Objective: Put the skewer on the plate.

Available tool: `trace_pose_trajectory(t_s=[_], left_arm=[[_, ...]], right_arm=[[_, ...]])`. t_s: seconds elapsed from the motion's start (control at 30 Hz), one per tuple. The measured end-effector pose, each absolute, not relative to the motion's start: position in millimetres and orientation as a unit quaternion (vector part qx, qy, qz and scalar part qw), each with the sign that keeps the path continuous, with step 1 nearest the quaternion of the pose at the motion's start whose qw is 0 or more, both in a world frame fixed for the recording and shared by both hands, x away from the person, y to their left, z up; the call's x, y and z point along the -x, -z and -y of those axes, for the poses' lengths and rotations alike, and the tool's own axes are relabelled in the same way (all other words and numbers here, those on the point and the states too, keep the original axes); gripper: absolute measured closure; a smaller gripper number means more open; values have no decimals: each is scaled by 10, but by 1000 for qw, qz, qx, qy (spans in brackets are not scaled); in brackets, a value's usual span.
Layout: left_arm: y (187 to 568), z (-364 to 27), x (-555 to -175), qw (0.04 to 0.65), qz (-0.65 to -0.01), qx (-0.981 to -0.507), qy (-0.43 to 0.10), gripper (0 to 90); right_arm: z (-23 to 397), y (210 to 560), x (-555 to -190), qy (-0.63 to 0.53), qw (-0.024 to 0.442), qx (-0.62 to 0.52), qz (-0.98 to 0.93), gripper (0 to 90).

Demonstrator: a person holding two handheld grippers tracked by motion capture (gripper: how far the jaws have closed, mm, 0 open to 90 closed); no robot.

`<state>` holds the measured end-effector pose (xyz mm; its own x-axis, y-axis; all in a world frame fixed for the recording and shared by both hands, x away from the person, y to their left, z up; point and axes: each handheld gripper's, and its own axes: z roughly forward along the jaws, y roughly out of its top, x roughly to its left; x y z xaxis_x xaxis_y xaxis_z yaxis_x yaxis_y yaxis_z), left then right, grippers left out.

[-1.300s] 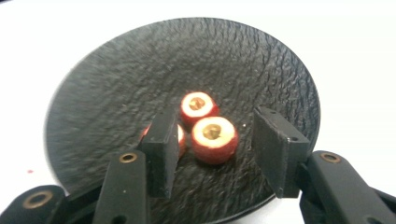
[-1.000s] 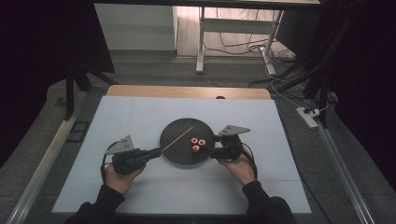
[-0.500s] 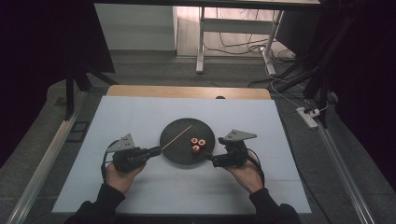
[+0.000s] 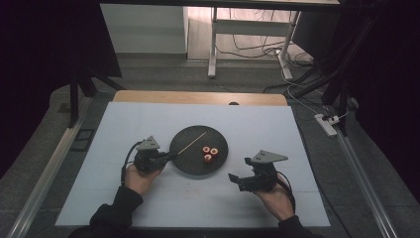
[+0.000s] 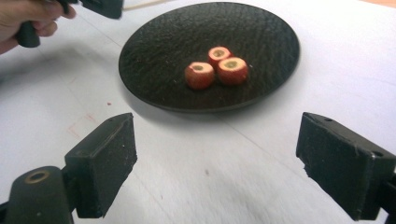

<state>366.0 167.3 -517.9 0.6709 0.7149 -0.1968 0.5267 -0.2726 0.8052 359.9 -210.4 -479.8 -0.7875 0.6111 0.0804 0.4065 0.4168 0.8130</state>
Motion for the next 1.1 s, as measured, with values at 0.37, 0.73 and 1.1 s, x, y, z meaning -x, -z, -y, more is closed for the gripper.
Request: trace_pose_trajectory(t_s=[0.37,0.73,1.1], left_arm=[[5361,-1461,-3862,400,-405,-816,-100,844],[5197,-1555,-3679,417,-393,-814,-93,572],[5020,-1929,-3069,447,-382,-805,-83,282]], right_arm=[[2228,4845,-3515,-437,114,-316,-834,119],[2287,4841,-3456,-431,124,-316,-836,106],[2523,4855,-3318,-423,136,-342,-828,59]])
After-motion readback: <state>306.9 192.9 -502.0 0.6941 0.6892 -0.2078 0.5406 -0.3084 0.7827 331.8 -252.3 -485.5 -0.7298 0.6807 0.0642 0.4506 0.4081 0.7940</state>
